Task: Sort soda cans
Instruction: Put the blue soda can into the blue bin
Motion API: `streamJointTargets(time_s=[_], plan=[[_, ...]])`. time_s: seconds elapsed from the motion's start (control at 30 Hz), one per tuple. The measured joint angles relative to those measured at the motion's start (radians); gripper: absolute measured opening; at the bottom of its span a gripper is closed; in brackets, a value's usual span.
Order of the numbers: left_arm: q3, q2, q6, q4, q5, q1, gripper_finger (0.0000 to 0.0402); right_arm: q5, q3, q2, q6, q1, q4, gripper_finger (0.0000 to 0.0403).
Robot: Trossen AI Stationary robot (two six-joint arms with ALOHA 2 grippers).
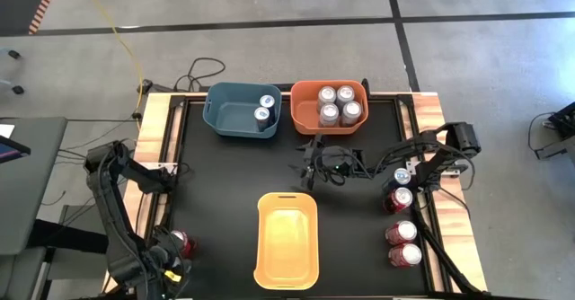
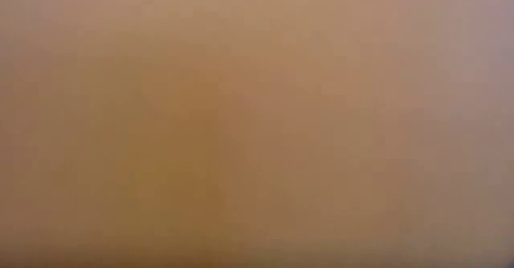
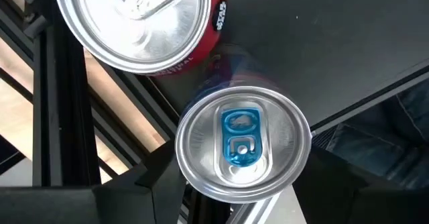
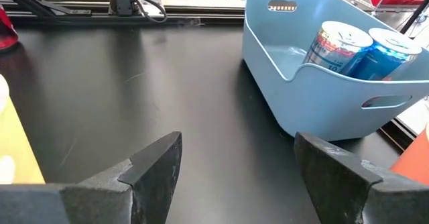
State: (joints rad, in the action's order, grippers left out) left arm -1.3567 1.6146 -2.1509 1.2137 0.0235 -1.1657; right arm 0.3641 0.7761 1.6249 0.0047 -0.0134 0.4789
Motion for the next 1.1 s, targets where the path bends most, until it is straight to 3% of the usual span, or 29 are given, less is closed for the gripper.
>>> streamJointTargets(time_s=[0.33, 0.57, 0.77, 1.1], plan=[[-0.052, -0.055, 0.032, 0.072, -0.044, 0.075, 0.0219, 0.000, 0.000, 0.000, 0.018, -0.002, -0.017, 0.0306], [-0.164, -0.060, 0.245, 0.177, -0.068, 0.203, 0.0219, 0.000, 0.000, 0.000, 0.030, -0.013, -0.042, 0.0306], [-0.277, -0.062, 0.465, 0.368, -0.099, 0.391, 0.0219, 0.000, 0.000, 0.000, 0.033, -0.020, -0.049, 0.0306], [-0.296, -0.167, 1.001, 0.359, -0.267, 0.833, 0.0219, 0.000, 0.000, 0.000, 0.033, -0.019, -0.064, 0.0306]])
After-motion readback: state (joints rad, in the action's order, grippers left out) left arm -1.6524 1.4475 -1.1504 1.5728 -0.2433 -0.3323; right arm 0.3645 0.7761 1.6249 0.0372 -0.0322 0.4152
